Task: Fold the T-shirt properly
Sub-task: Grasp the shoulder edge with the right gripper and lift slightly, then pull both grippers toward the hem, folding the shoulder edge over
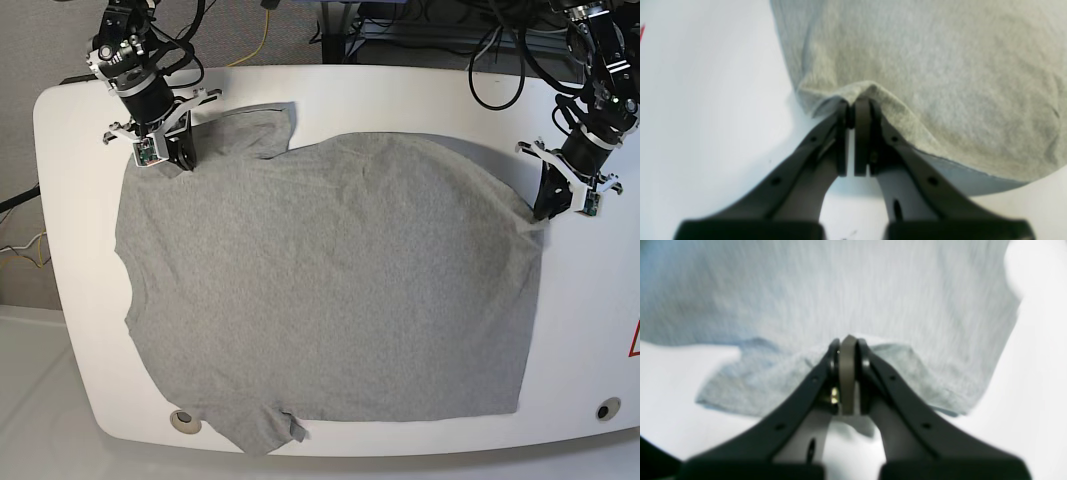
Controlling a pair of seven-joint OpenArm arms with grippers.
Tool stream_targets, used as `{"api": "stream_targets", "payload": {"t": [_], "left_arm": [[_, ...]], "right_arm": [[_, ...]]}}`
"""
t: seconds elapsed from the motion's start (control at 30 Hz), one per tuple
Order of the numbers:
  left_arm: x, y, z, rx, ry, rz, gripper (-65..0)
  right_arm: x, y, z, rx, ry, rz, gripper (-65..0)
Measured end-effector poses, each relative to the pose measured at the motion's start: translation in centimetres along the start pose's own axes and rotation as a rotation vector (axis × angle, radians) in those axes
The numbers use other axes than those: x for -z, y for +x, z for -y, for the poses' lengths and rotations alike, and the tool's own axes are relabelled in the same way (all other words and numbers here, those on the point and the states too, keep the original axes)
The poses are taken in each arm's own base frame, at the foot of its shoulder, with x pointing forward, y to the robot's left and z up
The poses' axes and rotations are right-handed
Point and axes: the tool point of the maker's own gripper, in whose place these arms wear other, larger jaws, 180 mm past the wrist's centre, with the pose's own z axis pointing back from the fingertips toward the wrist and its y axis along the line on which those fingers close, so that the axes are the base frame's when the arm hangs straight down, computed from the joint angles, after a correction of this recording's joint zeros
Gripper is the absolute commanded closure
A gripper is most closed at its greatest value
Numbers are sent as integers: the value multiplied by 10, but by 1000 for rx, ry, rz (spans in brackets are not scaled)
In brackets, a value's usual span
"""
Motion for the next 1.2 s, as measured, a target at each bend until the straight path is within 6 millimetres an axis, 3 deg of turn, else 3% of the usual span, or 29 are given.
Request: {"api": "stream_targets", "payload": {"t": [0.43,0.73,0.93,1.2], "left_arm": [[25,10,8,-16,-39,26,0],[37,36,-4,-12,-20,83,0],[50,29,-13,-60,-12,64,0],[53,33,-23,-81,19,72,0]], "right_arm": [[31,32,11,-53,-1,67,0],[53,27,36,-17,-27,21,0],[74,39,48,-19,-25,37,0],[81,57,59,-23,-41,76,0]]}}
